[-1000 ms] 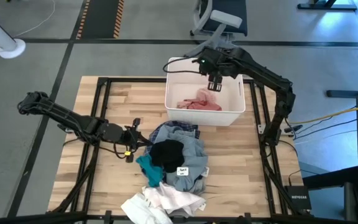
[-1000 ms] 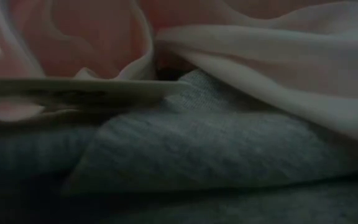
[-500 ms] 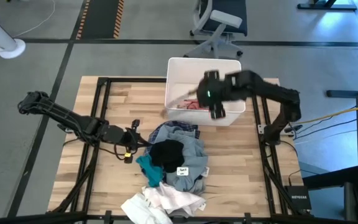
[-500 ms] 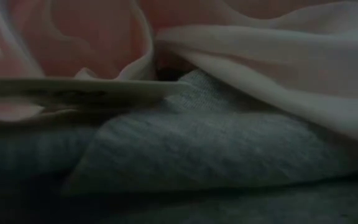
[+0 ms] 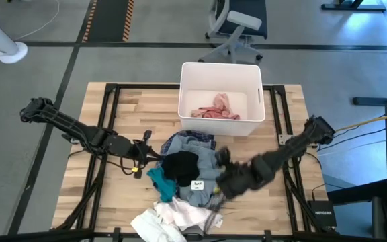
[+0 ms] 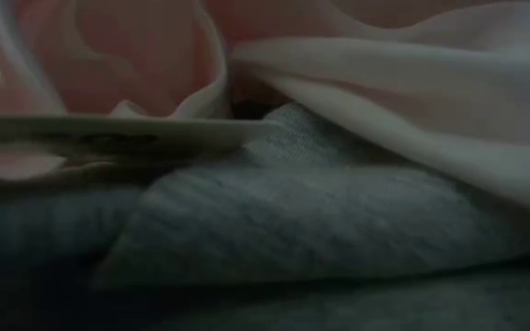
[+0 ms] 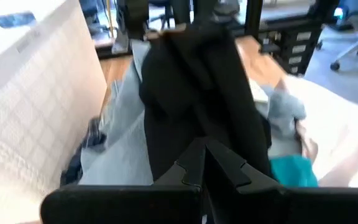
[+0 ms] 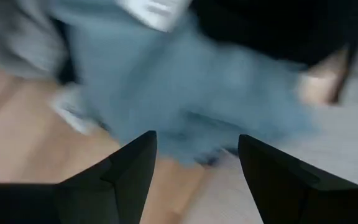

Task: Sort clothes
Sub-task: Put the white underwear into the white laundry bin

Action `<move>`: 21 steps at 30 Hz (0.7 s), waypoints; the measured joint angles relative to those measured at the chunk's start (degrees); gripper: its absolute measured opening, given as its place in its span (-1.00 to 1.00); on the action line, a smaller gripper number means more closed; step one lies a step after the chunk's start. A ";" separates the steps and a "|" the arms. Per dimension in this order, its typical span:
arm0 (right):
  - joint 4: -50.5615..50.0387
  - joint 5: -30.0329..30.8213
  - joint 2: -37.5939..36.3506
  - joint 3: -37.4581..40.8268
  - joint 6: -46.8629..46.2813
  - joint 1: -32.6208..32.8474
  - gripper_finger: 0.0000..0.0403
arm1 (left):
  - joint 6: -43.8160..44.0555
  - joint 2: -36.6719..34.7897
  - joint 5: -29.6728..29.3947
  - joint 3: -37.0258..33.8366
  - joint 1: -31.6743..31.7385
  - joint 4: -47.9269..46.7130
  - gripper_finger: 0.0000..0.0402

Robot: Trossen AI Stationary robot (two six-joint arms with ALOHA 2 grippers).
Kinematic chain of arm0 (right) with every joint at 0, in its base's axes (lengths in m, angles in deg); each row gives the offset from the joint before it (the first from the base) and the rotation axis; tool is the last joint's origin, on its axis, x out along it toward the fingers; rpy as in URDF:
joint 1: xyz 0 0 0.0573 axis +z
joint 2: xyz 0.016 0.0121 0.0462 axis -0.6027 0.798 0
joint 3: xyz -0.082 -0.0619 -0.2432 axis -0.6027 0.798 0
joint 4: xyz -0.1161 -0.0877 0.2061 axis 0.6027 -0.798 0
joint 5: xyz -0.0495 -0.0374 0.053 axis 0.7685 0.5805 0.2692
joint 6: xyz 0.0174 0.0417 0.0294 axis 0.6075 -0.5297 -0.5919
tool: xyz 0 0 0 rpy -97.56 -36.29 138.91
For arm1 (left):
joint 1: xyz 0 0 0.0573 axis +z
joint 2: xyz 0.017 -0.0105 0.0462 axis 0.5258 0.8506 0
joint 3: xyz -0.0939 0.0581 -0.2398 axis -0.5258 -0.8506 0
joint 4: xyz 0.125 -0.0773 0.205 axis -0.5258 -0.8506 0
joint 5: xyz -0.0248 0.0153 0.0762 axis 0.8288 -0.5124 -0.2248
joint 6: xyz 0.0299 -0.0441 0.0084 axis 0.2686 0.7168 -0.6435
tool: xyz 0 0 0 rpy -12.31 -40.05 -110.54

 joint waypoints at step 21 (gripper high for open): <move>54.22 -7.45 9.50 26.39 -8.82 5.00 0.22 | 11.01 0.00 0.02 0.00 -0.02 5.18 -1.00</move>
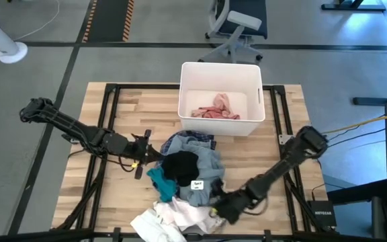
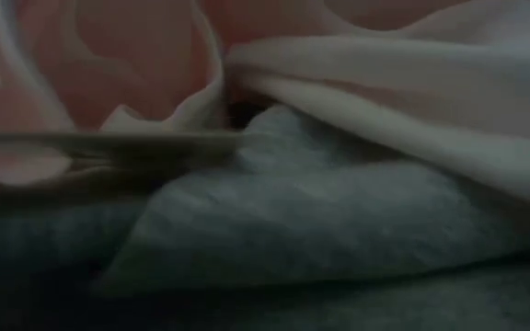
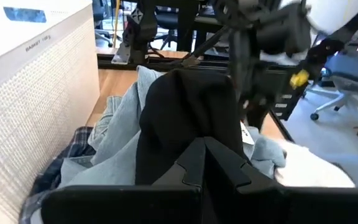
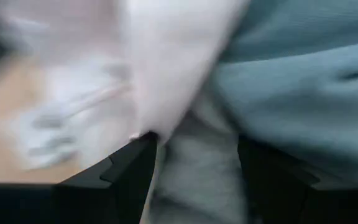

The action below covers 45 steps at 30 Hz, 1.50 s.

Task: Sort clothes
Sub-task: Put the white underwear into the white laundry bin

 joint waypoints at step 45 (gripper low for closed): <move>8.35 -8.02 4.17 -4.84 29.04 -11.08 0.22 | 6.53 -5.20 -3.08 0.03 -0.37 -13.25 -1.00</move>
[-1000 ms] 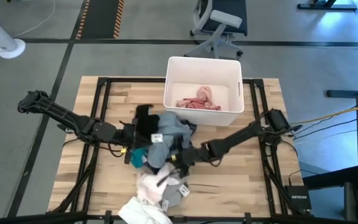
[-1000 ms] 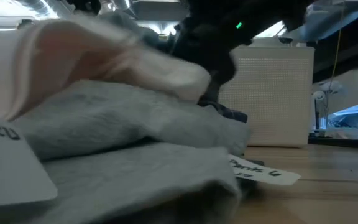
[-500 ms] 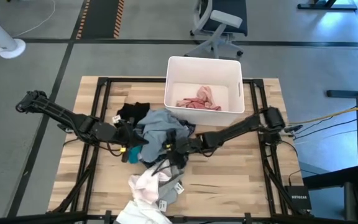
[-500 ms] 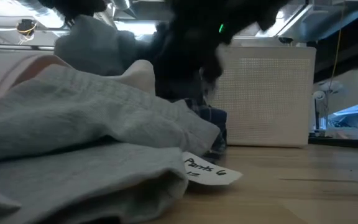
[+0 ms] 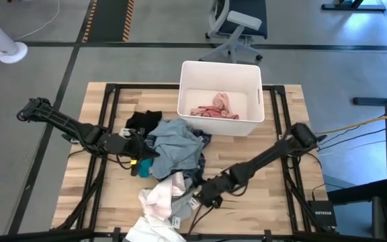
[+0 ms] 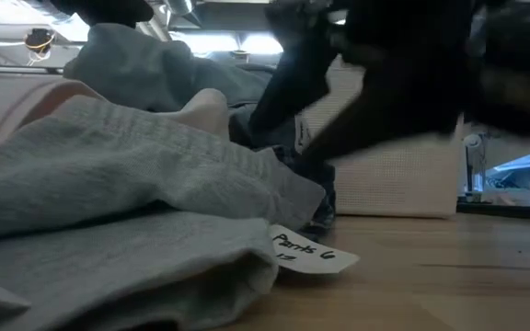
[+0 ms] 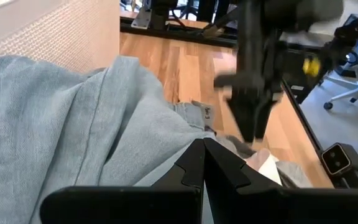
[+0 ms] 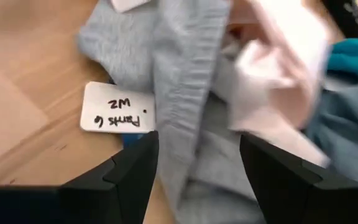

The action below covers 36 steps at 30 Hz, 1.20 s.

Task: Sort clothes
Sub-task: Put the white underwear into the white laundry bin

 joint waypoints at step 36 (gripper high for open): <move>-9.28 9.66 7.83 -20.54 9.95 -13.17 0.22 | 6.64 0.04 0.20 0.00 -2.70 -7.71 -1.00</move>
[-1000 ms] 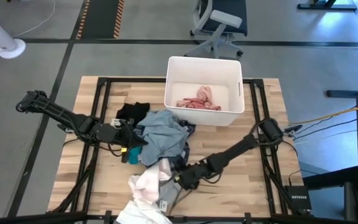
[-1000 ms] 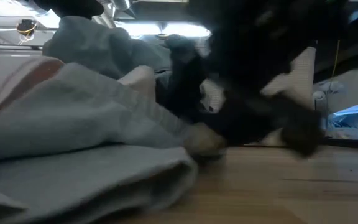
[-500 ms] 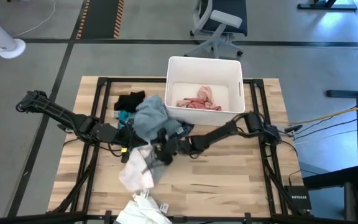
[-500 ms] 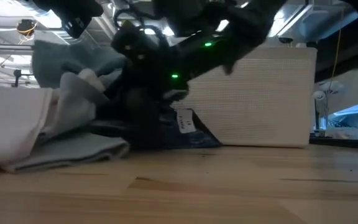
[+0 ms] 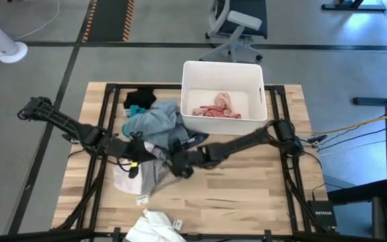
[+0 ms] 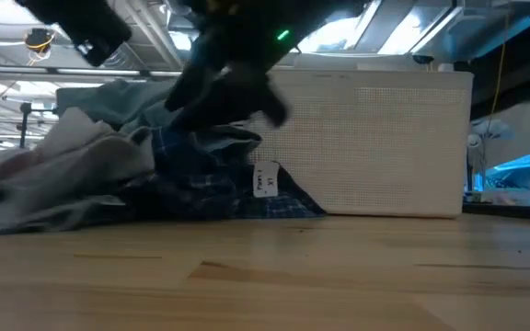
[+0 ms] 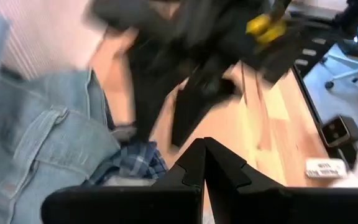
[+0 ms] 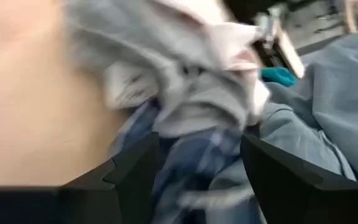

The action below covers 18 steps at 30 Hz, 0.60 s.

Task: Sort clothes
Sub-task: Put the white underwear into the white laundry bin

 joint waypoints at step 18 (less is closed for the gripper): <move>-23.56 19.05 -2.28 8.58 -23.79 14.21 0.22 | 24.34 11.15 0.77 15.80 -10.76 -30.81 -1.00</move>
